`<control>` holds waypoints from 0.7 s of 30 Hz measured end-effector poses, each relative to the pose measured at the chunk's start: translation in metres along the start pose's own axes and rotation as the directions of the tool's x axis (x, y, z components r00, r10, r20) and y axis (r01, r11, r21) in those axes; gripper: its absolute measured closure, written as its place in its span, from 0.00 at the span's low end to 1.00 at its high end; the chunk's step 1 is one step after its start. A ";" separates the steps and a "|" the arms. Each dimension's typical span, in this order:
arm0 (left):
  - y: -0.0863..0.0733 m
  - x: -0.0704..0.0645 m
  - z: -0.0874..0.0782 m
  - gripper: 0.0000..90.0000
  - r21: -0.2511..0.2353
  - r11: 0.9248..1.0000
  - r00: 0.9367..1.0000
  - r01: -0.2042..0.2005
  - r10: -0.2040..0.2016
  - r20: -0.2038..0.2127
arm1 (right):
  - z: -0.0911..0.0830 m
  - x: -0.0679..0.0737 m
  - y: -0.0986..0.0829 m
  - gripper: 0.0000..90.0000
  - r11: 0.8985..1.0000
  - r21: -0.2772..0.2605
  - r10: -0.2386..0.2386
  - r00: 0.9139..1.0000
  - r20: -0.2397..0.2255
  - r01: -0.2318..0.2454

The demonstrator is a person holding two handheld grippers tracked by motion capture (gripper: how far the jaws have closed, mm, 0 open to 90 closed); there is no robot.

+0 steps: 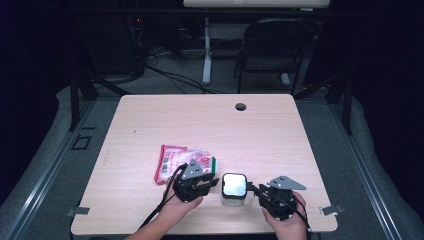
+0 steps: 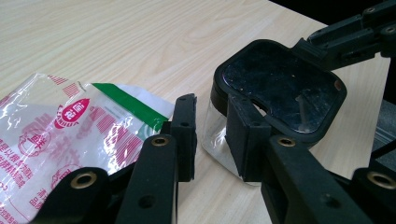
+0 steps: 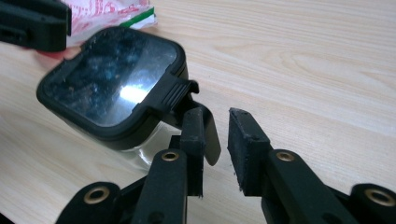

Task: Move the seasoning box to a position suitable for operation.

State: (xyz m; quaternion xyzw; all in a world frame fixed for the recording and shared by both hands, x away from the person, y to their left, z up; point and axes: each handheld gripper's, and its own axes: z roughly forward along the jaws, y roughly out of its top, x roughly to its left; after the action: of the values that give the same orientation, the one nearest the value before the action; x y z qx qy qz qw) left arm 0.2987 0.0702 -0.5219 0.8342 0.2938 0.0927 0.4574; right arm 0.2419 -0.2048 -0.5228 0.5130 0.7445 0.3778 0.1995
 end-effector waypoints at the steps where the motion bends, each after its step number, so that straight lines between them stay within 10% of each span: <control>1: 0.000 0.000 -0.001 0.81 -0.002 1.000 1.000 -0.002 0.002 -0.003 | -0.002 -0.001 0.002 0.85 1.000 -0.001 0.014 1.000 0.001 -0.014; 21: 0.000 -0.001 0.001 0.83 0.029 1.000 1.000 0.011 -0.012 0.011 | -0.002 0.007 0.027 0.89 0.996 0.007 0.086 0.995 -0.052 -0.086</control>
State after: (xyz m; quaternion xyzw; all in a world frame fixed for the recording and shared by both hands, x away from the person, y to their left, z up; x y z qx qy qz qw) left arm 0.2986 0.0687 -0.5220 0.8395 0.2973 0.0810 0.4476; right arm 0.2544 -0.1939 -0.4997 0.5350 0.7276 0.3976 0.1626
